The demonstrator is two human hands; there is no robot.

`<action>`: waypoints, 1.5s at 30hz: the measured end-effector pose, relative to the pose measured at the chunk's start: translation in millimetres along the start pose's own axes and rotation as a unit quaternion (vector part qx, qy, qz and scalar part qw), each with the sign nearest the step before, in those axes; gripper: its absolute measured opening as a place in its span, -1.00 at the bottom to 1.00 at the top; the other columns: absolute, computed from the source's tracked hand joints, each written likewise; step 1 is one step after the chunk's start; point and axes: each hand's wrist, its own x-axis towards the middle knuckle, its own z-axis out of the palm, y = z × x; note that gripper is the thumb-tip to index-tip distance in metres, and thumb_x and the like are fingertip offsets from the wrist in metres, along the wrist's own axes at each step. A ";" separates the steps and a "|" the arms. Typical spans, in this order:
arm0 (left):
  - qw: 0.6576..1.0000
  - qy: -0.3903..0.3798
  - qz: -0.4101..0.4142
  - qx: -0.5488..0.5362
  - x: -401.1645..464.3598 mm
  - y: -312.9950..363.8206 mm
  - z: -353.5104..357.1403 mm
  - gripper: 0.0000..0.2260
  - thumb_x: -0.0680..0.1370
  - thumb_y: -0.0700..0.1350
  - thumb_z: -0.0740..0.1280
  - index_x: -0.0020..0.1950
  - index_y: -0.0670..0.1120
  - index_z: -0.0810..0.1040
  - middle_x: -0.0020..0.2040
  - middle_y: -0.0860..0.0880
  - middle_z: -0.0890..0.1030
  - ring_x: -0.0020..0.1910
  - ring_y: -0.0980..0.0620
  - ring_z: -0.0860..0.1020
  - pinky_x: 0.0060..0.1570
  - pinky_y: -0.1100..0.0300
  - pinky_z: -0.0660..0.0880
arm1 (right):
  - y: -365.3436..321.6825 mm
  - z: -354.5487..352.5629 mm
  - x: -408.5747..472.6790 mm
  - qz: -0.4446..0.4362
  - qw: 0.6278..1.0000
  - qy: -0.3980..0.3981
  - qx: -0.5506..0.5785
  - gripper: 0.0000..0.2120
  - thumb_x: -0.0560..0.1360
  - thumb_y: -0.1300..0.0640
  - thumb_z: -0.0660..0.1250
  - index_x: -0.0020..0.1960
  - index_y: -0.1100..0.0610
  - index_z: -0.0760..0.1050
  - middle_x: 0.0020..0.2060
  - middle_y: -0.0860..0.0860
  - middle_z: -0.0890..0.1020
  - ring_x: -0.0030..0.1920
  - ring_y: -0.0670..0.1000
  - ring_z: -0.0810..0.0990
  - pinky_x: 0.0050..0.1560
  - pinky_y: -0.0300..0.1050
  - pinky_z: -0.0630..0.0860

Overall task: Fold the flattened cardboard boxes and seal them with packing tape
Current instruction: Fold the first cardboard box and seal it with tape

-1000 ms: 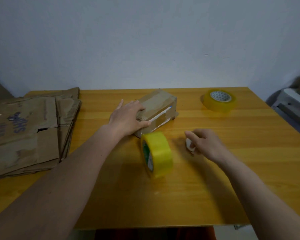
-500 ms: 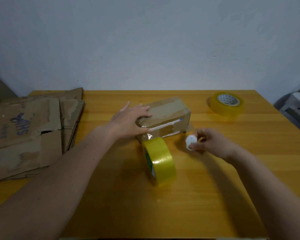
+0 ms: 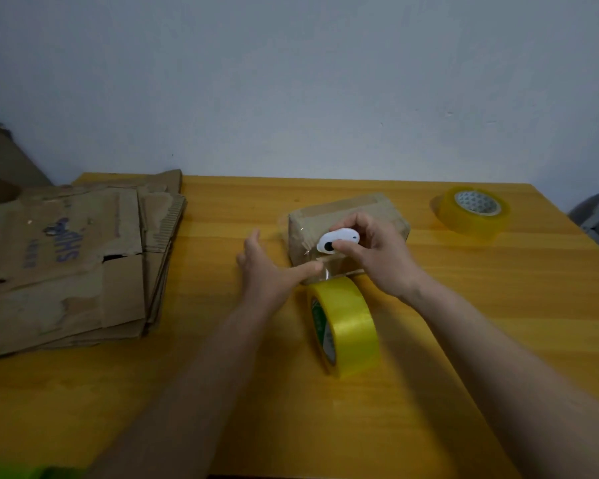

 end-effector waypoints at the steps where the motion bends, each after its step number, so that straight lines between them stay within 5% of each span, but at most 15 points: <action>1: 0.995 -0.024 -0.070 -0.069 -8.1 -2.4 4.1 -0.11 0.30 0.01 0.60 0.50 -0.08 0.21 0.40 -0.16 0.38 0.26 -0.09 0.48 0.23 -0.04 0.49 | -0.3 -0.2 0.1 -0.003 1.000 0.002 -0.001 -0.80 0.49 0.25 0.39 -0.15 -0.04 0.48 -0.17 0.05 0.62 -0.16 0.11 0.55 -0.12 0.05 0.49; 4: 0.955 -0.116 -0.181 -0.206 -18.3 -9.8 17.6 -0.73 0.47 -0.09 0.47 0.07 -0.22 0.60 0.10 -0.23 0.65 -0.01 -0.07 0.63 -0.01 0.09 0.55 | -1.4 0.1 0.7 -0.012 1.000 -0.003 -0.008 -0.79 0.48 0.26 0.39 -0.16 -0.04 0.48 -0.15 0.09 0.63 -0.15 0.14 0.56 -0.12 0.05 0.50; 8: 0.949 -0.123 -0.167 -0.239 -9.4 -12.3 20.4 -0.98 0.52 -0.25 0.37 -0.09 -0.19 0.57 0.00 -0.24 0.64 -0.10 -0.08 0.60 0.04 0.07 0.54 | -1.4 -1.2 -0.5 -0.033 0.998 -0.026 -0.049 -0.73 0.47 0.29 0.39 -0.18 -0.08 0.49 -0.19 -0.02 0.61 -0.19 -0.02 0.53 -0.15 -0.07 0.46; 17: 0.928 -0.144 -0.167 -0.299 -14.5 -9.6 26.8 -0.89 0.59 -0.31 0.24 -0.12 -0.18 0.48 -0.35 -0.03 0.65 -0.19 0.00 0.57 0.05 0.07 0.52 | -1.6 -1.7 -8.7 -0.118 0.974 -0.070 -0.179 -0.88 0.44 0.29 0.42 -0.09 0.10 0.58 -0.17 -0.05 0.60 -0.12 -0.05 0.55 -0.10 -0.16 0.46; 26: 0.949 -0.134 -0.144 -0.246 -12.3 -12.9 26.2 -0.90 0.57 -0.28 0.29 -0.13 -0.18 0.53 -0.19 -0.09 0.64 -0.05 -0.06 0.58 0.25 -0.06 0.46 | -3.6 2.1 -7.5 -0.210 0.915 -0.089 -0.334 -0.85 0.40 0.34 0.38 -0.07 0.16 0.55 -0.16 0.06 0.59 -0.04 0.08 0.50 -0.14 0.03 0.44; 32: 0.957 -0.142 -0.127 -0.220 -10.0 -13.5 25.2 -0.82 0.57 -0.28 0.30 -0.24 -0.16 0.56 -0.19 -0.11 0.63 -0.08 -0.08 0.58 0.26 -0.10 0.47 | 1.9 -15.4 -9.5 -0.139 0.931 -0.040 -0.336 -0.86 0.45 0.29 0.36 -0.05 0.10 0.53 -0.13 0.00 0.55 -0.05 0.04 0.48 -0.15 -0.04 0.41; 36: 0.958 -0.147 -0.119 -0.217 -8.4 -15.7 24.1 -0.87 0.57 -0.26 0.32 -0.18 -0.17 0.55 -0.16 -0.11 0.64 -0.03 -0.09 0.59 0.25 -0.10 0.48 | 12.5 -33.6 -11.2 -0.016 0.972 -0.013 -0.233 -0.82 0.48 0.27 0.37 -0.04 0.00 0.48 -0.19 -0.11 0.50 -0.20 -0.12 0.46 -0.24 -0.22 0.33; 42: 0.961 -0.137 -0.106 -0.217 -9.3 -14.9 27.2 -0.87 0.55 -0.25 0.34 -0.20 -0.15 0.54 -0.20 -0.09 0.64 -0.03 -0.10 0.56 0.23 -0.11 0.47 | 55.4 -29.9 -26.8 0.151 0.949 -0.127 -0.247 -0.77 0.51 0.27 0.30 -0.17 -0.03 0.38 -0.13 0.01 0.54 -0.09 0.06 0.52 -0.11 -0.02 0.46; 45: 0.960 -0.137 -0.105 -0.223 -10.9 -16.8 26.1 -0.86 0.54 -0.25 0.35 -0.22 -0.14 0.54 -0.19 -0.10 0.65 -0.05 -0.10 0.57 0.21 -0.10 0.48 | 53.0 -25.2 -27.2 0.117 0.932 -0.102 -0.327 -0.88 0.48 0.17 0.38 -0.17 0.03 0.47 -0.11 0.03 0.56 -0.04 0.07 0.52 -0.08 0.00 0.48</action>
